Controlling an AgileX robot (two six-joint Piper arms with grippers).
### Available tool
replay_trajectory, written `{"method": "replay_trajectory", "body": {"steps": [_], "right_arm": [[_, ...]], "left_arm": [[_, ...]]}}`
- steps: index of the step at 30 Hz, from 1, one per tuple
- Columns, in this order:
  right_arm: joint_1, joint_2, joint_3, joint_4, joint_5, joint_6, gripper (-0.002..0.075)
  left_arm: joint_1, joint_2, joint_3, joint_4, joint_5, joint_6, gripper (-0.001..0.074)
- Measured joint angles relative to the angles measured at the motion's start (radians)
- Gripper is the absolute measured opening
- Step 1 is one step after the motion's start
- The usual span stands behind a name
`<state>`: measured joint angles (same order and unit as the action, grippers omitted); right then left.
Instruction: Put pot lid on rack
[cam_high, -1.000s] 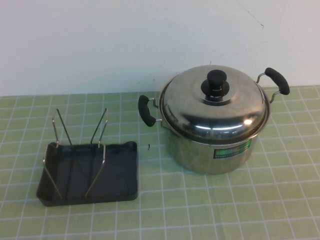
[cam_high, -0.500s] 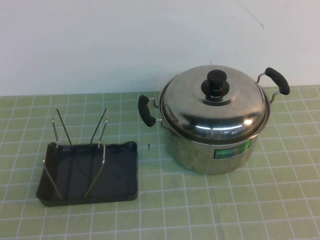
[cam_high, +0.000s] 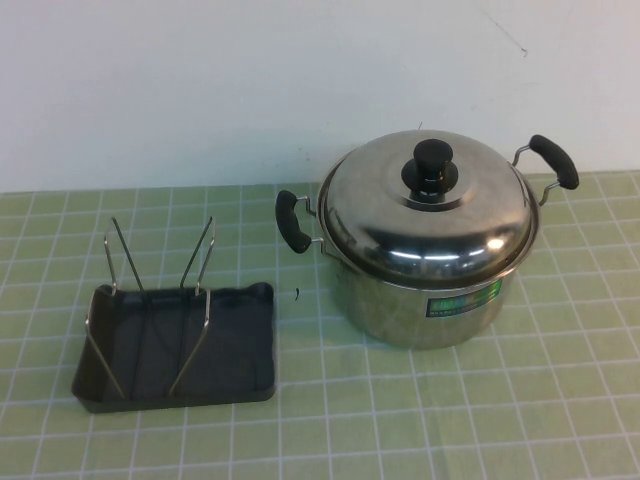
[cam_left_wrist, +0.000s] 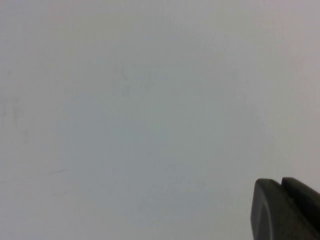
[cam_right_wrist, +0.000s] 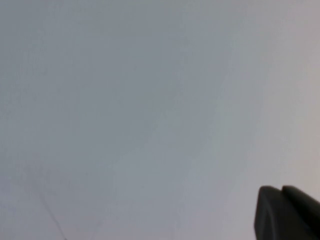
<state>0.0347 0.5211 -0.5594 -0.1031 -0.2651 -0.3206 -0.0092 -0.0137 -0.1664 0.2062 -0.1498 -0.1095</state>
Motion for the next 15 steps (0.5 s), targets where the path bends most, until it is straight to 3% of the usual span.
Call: {"method": "replay_trajectory", "body": {"steps": [5, 10, 15], "right_arm": [[0.023, 0.273, -0.042, -0.166, -0.069, 0.109, -0.0001], [0.095, 0.550, -0.063, -0.456, -0.313, 0.256, -0.0001], [0.199, 0.756, -0.144, -0.510, -0.405, 0.337, -0.0001]], "left_arm": [[0.000, 0.000, 0.014, 0.031, 0.009, -0.031, -0.0002], [0.000, 0.000, 0.044, 0.039, 0.001, -0.134, -0.0002], [0.000, 0.000, 0.065, 0.037, -0.005, -0.304, -0.0002]]}}
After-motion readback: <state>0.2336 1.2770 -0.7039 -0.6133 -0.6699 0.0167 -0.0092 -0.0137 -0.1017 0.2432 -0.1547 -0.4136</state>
